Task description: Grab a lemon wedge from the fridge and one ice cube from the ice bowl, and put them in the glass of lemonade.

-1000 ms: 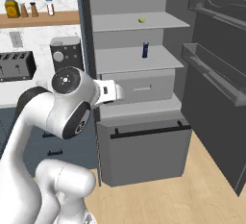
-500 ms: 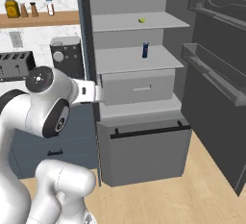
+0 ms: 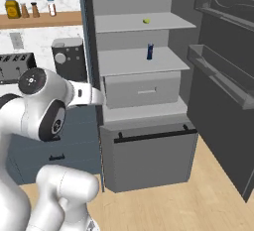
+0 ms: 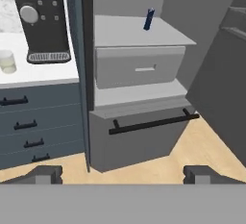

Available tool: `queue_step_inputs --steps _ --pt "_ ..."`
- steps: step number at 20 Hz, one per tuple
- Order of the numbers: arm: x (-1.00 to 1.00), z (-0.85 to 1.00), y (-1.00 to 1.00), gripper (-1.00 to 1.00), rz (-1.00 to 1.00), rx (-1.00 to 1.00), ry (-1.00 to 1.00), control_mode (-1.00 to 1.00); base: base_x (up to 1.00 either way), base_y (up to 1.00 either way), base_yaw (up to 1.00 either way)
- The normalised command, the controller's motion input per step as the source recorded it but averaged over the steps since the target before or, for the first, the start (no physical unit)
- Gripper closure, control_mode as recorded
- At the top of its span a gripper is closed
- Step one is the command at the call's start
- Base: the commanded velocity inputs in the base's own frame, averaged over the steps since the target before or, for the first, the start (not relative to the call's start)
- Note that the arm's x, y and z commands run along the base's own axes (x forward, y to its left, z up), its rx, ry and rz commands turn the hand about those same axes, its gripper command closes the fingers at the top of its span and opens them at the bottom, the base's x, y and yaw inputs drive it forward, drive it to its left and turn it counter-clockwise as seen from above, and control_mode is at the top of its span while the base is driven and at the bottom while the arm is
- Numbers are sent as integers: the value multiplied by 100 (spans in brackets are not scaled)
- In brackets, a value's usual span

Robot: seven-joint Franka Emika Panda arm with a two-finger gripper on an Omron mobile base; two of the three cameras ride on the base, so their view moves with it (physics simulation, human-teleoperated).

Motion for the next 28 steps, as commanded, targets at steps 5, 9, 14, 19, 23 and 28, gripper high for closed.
queue_step_inputs --steps 5,9,14,19,23,28 --pt "99 1 -56 -100 43 13 0 -100 0 0 0" --pt "100 11 -82 -100 36 7 3 -100 0 0 0" --pt "45 28 -21 -100 19 0 5 -100 0 0 0" --pt "-95 1 61 -100 -9 -5 -9 -100 0 0 0" --pt "-100 0 56 -100 -22 -1 -10 -100 0 0 0" --pt "-44 0 20 -100 -21 0 0 -100 0 0 0"
